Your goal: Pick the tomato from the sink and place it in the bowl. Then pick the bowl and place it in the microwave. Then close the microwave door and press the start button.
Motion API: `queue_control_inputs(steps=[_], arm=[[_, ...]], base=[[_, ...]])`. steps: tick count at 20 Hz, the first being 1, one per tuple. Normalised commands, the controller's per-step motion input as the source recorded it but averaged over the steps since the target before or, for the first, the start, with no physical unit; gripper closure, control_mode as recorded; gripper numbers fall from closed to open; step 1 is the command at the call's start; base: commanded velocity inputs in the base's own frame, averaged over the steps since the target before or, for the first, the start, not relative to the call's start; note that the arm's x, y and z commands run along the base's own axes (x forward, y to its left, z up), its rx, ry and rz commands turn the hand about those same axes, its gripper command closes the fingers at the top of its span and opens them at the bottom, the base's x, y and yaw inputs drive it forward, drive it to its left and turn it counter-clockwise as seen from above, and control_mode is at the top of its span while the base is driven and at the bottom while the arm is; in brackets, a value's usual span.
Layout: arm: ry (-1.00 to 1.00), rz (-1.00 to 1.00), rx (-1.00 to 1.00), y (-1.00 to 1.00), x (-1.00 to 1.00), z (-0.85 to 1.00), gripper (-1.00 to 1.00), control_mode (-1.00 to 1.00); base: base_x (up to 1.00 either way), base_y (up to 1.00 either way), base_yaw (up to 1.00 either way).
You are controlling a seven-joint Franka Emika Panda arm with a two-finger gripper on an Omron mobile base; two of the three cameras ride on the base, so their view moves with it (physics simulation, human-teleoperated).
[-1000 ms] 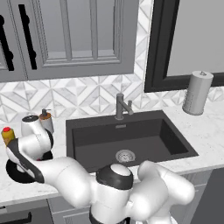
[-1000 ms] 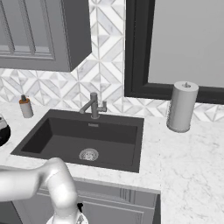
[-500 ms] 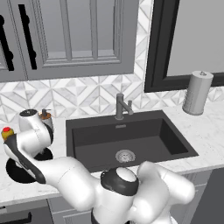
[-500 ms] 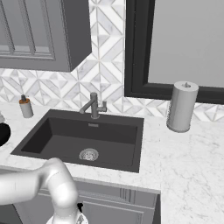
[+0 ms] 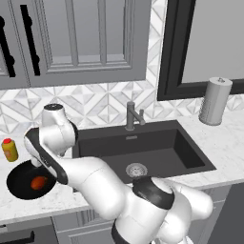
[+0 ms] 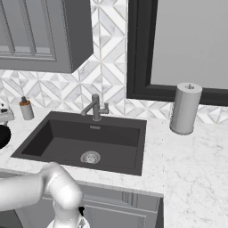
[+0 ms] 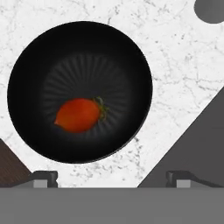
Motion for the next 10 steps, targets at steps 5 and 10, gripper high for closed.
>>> queue_control_inputs(steps=[5,10], arm=[[0.00,-0.27,0.12,-0.20,0.00,0.00,-1.00,-1.00],[0.03,-0.22,0.09,0.00,0.03,-0.20,-1.00,-1.00]], base=[[0.00,0.00,0.00],[0.00,0.00,0.00]])
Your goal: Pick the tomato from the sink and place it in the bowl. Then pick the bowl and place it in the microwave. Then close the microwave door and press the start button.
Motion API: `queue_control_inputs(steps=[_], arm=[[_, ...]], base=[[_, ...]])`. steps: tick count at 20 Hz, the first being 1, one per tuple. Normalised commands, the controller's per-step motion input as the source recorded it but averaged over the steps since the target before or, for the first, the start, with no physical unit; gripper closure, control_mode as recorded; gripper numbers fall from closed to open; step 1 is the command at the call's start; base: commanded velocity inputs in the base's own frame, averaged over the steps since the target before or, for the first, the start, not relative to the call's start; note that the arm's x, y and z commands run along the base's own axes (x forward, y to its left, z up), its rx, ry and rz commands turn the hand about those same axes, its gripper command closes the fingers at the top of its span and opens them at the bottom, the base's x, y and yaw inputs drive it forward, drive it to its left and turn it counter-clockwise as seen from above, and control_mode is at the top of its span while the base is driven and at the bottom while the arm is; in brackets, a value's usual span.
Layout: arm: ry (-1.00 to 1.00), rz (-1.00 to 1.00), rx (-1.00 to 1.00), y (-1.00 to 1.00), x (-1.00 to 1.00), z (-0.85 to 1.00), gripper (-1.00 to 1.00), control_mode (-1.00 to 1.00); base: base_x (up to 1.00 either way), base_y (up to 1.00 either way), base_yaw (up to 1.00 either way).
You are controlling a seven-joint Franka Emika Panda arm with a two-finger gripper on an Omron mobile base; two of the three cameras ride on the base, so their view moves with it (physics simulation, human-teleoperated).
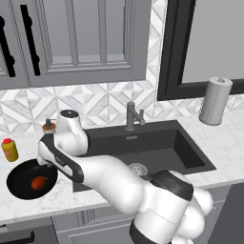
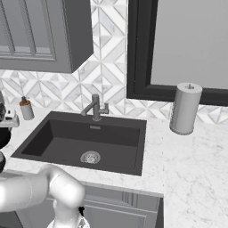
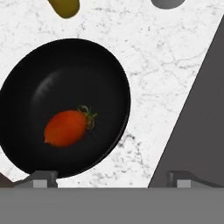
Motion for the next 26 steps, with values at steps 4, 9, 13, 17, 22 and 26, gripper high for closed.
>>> queue_control_inputs(steps=[4,9,13,17,22,26], arm=[[0.11,-0.09,0.01,0.00,0.20,-0.05,-1.00,-1.00],[0.08,-0.01,0.00,0.03,0.23,-0.14,-1.00,-1.00],[0.10,-0.04,0.00,0.25,0.41,-0.22,-1.00,-1.00],[0.05,-0.02,0.00,0.26,0.24,-0.23,-1.00,-1.00],[0.04,-0.02,0.00,0.22,0.05,-0.19,-1.00,-1.00],[0.05,0.00,0.00,0.02,0.00,-0.27,-1.00,-1.00]], base=[[0.00,0.00,0.00],[0.00,0.00,0.00],[0.00,0.00,0.00],[0.00,0.00,0.00],[0.00,0.00,0.00],[0.00,0.00,0.00]])
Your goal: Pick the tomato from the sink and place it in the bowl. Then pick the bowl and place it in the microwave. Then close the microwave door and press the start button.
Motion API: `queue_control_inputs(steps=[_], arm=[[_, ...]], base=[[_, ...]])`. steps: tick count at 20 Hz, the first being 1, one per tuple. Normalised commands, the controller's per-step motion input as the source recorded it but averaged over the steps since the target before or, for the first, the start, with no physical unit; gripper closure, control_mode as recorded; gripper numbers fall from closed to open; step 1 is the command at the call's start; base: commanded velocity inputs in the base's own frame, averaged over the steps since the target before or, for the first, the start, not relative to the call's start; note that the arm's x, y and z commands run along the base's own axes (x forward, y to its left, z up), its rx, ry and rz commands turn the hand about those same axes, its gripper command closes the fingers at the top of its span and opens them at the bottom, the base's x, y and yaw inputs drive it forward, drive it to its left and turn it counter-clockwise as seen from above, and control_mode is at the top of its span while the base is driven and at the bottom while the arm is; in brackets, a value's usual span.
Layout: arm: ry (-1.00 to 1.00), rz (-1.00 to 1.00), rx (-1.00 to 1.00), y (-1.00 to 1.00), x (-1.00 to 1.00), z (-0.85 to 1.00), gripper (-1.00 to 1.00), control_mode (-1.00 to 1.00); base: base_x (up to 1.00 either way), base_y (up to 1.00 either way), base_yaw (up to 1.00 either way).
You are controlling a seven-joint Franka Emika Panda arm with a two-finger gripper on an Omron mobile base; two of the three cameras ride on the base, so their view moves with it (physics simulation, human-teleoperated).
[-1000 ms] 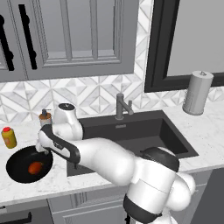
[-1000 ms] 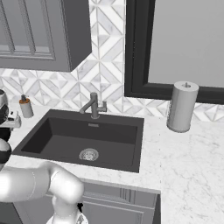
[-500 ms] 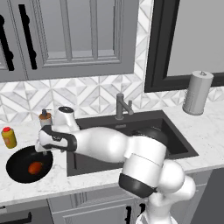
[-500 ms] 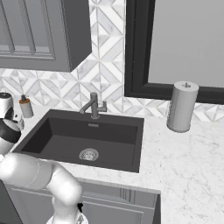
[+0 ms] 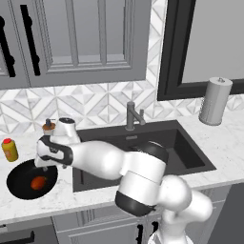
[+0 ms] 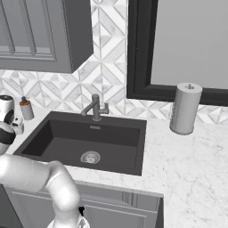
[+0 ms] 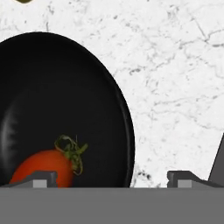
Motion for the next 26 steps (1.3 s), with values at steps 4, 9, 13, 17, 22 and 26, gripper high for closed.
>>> queue_control_inputs(steps=[4,9,13,17,22,26], arm=[[0.04,0.00,0.00,0.00,0.00,-0.37,-1.00,-1.00],[0.00,0.00,0.00,0.10,0.00,-0.38,-1.00,-1.00],[0.00,0.00,0.00,0.30,0.00,-0.09,1.00,-1.00],[0.00,0.00,0.00,0.27,0.00,-0.03,1.00,-1.00],[0.00,0.00,0.00,0.08,-0.10,0.00,1.00,-1.00],[0.00,-0.09,0.00,-0.12,-0.40,0.35,1.00,-1.00]], base=[[0.00,0.00,0.00],[0.00,0.00,0.00],[0.00,0.00,0.00],[0.00,0.00,0.00],[0.00,0.00,0.00],[0.00,0.00,0.00]])
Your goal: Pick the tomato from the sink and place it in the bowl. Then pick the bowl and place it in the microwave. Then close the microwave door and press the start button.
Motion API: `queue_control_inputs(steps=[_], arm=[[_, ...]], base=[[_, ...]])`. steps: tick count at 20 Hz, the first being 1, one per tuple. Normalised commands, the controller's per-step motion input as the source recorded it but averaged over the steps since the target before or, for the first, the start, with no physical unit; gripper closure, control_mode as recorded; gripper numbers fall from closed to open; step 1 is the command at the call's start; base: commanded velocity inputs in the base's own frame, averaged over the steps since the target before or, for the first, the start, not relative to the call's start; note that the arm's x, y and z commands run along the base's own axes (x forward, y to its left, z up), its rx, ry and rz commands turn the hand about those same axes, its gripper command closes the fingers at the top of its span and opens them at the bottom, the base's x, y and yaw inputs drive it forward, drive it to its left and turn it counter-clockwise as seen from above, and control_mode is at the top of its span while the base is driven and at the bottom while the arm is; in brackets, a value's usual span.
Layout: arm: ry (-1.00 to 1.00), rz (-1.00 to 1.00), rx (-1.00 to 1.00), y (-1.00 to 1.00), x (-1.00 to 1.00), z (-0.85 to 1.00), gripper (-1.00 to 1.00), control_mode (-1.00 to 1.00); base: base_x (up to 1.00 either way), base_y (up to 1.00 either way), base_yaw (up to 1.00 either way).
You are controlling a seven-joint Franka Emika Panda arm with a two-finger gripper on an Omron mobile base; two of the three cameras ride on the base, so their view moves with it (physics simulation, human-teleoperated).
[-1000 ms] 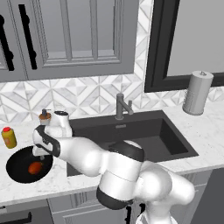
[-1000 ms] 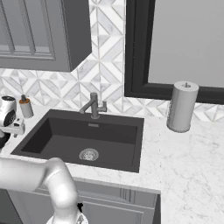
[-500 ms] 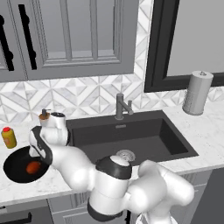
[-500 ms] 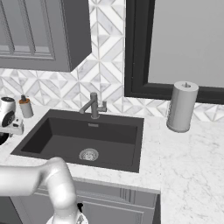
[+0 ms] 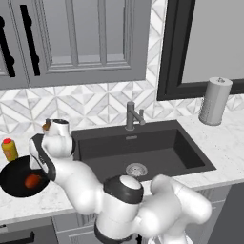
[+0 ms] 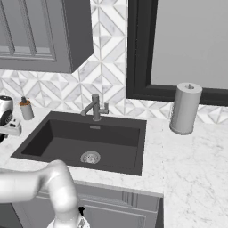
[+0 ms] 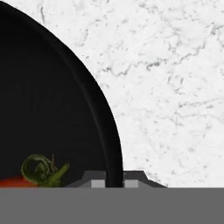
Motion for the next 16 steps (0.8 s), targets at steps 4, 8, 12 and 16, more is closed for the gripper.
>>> queue_control_inputs(steps=[4,8,12,16], arm=[[0.02,-0.19,0.01,-0.43,-0.45,0.56,1.00,-1.00],[0.13,-0.32,0.00,-0.70,-0.54,0.60,1.00,-1.00],[0.09,-0.32,0.00,-0.74,-0.50,0.57,1.00,-1.00],[0.00,-0.29,-0.06,-0.74,-0.42,0.56,1.00,-1.00]], base=[[0.00,0.00,0.00],[0.00,0.00,0.00],[0.00,0.00,0.00],[0.00,0.00,0.00]])
